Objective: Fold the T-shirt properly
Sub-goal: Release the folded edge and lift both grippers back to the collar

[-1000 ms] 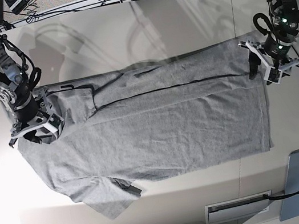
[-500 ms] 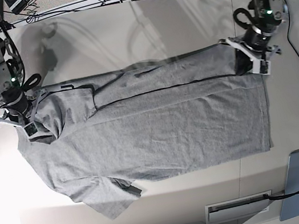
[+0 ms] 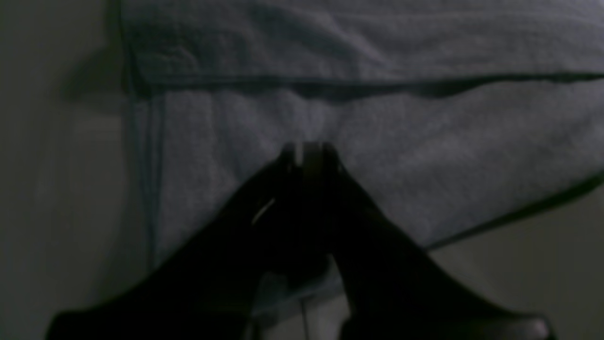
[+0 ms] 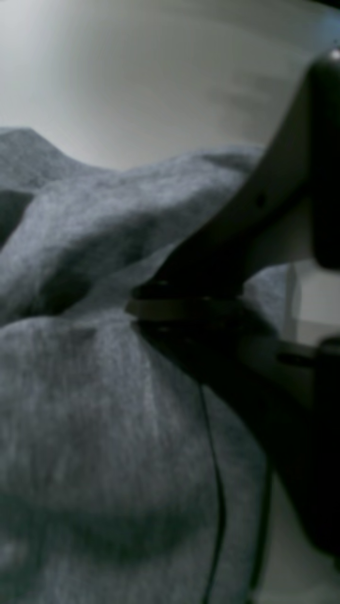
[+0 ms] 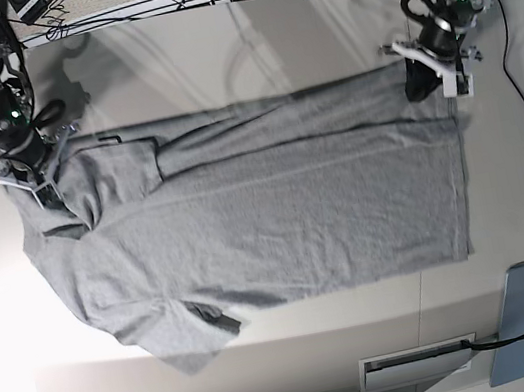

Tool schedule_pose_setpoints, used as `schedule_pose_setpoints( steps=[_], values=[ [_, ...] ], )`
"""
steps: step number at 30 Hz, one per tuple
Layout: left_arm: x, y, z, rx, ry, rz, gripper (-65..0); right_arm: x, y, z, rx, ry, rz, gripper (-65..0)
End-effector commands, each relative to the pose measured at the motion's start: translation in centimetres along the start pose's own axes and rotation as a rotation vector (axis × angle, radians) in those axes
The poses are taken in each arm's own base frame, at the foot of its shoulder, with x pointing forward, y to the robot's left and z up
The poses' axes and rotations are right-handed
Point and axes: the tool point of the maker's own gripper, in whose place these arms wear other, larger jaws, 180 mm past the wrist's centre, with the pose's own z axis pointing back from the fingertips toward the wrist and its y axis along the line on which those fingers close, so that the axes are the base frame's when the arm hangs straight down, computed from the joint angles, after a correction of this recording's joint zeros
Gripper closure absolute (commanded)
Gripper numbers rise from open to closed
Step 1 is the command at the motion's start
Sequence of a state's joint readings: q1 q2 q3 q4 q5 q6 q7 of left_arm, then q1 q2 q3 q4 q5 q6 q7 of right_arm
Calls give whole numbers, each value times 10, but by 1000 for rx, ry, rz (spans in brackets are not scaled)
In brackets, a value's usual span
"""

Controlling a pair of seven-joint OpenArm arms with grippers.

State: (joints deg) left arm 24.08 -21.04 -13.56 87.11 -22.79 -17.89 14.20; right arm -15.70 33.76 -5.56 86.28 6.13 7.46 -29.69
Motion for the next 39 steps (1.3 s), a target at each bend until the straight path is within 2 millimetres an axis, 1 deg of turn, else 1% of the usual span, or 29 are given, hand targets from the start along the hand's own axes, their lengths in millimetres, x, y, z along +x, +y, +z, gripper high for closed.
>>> schedule_pose_setpoints(
  steps=[1, 3, 8, 12, 15, 18, 21, 24, 29, 32, 35, 39],
  values=[
    [-37, 13, 14, 44, 154, -44, -19, -41, -1, 6, 11, 156, 30, 0],
    [-48, 12, 25, 33, 184, -62, -19, -53, -4, 12, 7, 179, 43, 0],
    [-76, 3, 56, -12, 263, -95, -19, -71, -5, 37, 1, 198, 44, 0],
    [-96, -4, 77, -23, 315, -94, -19, -81, 3, 62, 19, 202, 65, 0],
    [-109, -9, 91, -31, 350, -91, -19, -89, 8, 76, 29, 213, 96, 0],
    [-121, -13, 105, -38, 386, -88, -19, -95, 7, 84, 17, 227, 127, 0],
    [-134, -15, 120, -38, 433, -120, -19, -100, 7, 86, 14, 249, 128, 0],
    [-142, -16, 130, -36, 459, -135, -19, -99, 7, 86, 16, 247, 129, 0],
    [-144, -14, 135, -30, 468, -133, -19, -91, 13, 91, 30, 232, 138, 0],
    [-140, -3, 137, -2, 460, -136, -19, -82, 15, 95, 27, 206, 140, 0],
    [-126, 7, 137, 21, 421, -148, -19, -73, 9, 96, -8, 180, 147, 0],
    [-95, 7, 133, 1, 348, -192, -20, -51, -3, 96, -83, 107, 160, 0]
  ],
)
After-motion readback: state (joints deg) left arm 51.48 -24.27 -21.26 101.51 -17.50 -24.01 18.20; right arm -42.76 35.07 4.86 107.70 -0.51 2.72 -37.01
